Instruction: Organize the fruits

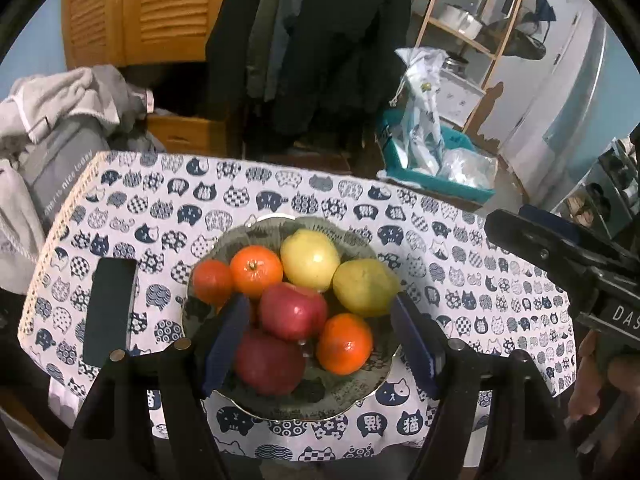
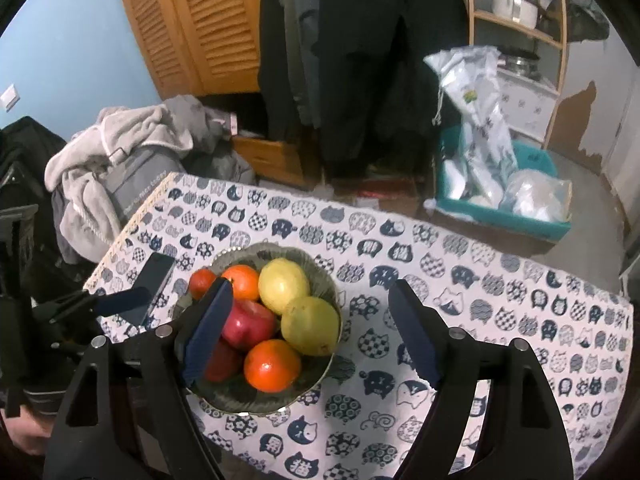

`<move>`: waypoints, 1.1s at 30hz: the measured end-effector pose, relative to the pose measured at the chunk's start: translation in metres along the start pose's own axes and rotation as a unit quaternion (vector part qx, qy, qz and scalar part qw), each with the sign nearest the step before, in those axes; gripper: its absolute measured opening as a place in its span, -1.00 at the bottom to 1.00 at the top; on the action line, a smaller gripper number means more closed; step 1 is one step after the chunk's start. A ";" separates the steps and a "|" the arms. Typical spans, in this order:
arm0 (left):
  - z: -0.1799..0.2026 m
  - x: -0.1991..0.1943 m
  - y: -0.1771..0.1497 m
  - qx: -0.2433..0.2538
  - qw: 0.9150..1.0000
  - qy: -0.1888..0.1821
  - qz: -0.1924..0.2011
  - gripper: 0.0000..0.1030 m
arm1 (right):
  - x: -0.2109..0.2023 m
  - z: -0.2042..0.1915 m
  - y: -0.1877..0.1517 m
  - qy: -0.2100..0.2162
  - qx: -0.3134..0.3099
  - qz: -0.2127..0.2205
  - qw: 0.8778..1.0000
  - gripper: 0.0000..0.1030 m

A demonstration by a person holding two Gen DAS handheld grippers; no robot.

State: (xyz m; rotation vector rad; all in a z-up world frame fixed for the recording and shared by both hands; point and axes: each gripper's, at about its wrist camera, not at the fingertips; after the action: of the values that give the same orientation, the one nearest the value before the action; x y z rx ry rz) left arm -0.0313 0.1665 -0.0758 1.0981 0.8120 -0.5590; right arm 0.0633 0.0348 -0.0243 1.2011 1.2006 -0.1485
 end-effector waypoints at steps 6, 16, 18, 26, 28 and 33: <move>0.004 -0.021 0.003 0.006 1.000 0.003 0.024 0.56 | -0.021 -0.004 0.003 -0.013 -0.015 0.024 1.000 0.63; 0.020 -0.051 0.006 0.032 0.997 0.011 0.064 0.66 | -0.045 0.002 0.005 -0.020 -0.003 0.047 0.999 0.64; 0.023 -0.055 0.006 0.040 0.997 0.013 0.071 0.68 | -0.049 0.004 0.006 -0.023 -0.002 0.051 0.998 0.64; 0.029 -0.064 0.006 0.053 0.995 0.020 0.085 0.70 | -0.059 0.006 0.002 -0.038 -0.009 0.062 0.997 0.64; 0.030 -0.065 0.006 0.055 0.994 0.023 0.088 0.74 | -0.060 0.007 0.002 -0.038 -0.008 0.063 0.997 0.64; 0.032 -0.066 0.006 0.057 0.994 0.024 0.092 0.79 | -0.060 0.008 0.002 -0.040 -0.007 0.063 0.997 0.64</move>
State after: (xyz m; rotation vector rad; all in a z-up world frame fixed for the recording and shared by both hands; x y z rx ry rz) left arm -0.0572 0.1390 -0.0122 1.2806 0.7190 -0.4295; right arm 0.0438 0.0013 0.0226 1.2426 1.0527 -0.0928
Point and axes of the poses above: each gripper's, at about its wrist camera, not at the fingertips, and x roughly the way its jaws point, z to its right, y to its top, and after that the axes turned 1 degree about -y, right-handed
